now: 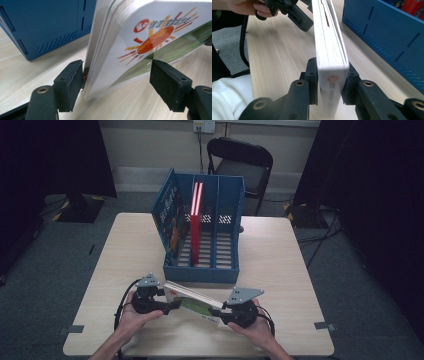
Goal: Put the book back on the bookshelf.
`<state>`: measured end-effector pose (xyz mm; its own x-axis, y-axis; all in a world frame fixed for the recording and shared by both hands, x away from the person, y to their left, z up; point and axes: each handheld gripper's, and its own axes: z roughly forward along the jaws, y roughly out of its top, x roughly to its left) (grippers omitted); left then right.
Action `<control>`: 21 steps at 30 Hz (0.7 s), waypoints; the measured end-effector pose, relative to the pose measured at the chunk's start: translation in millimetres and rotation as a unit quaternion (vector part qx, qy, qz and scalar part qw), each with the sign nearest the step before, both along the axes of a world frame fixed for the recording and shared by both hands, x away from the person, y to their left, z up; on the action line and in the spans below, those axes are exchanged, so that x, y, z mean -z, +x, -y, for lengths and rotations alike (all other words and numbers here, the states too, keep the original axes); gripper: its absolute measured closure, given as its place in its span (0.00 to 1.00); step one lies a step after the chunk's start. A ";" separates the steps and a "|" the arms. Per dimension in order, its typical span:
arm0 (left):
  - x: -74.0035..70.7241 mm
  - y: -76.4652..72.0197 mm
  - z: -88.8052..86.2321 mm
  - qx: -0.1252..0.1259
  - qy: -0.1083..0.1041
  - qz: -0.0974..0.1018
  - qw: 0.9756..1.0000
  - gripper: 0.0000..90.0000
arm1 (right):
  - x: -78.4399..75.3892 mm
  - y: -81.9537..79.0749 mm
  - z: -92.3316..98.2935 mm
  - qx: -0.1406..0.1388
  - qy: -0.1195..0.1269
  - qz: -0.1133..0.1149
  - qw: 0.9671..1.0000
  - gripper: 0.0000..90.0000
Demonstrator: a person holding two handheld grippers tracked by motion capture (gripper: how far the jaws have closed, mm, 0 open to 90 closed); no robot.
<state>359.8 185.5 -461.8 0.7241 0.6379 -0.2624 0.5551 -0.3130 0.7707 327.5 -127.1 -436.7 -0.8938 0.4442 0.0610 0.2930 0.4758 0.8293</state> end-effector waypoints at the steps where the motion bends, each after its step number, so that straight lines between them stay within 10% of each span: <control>1: 0.1 -0.1 0.4 0.000 0.000 0.000 1.000 0.30 | 0.3 0.7 -1.5 0.001 0.001 -0.002 1.000 0.80; 21: 0.9 1.0 0.3 -0.008 0.002 0.001 1.000 0.32 | 2.6 0.4 -13.5 0.014 -0.017 0.014 1.000 0.84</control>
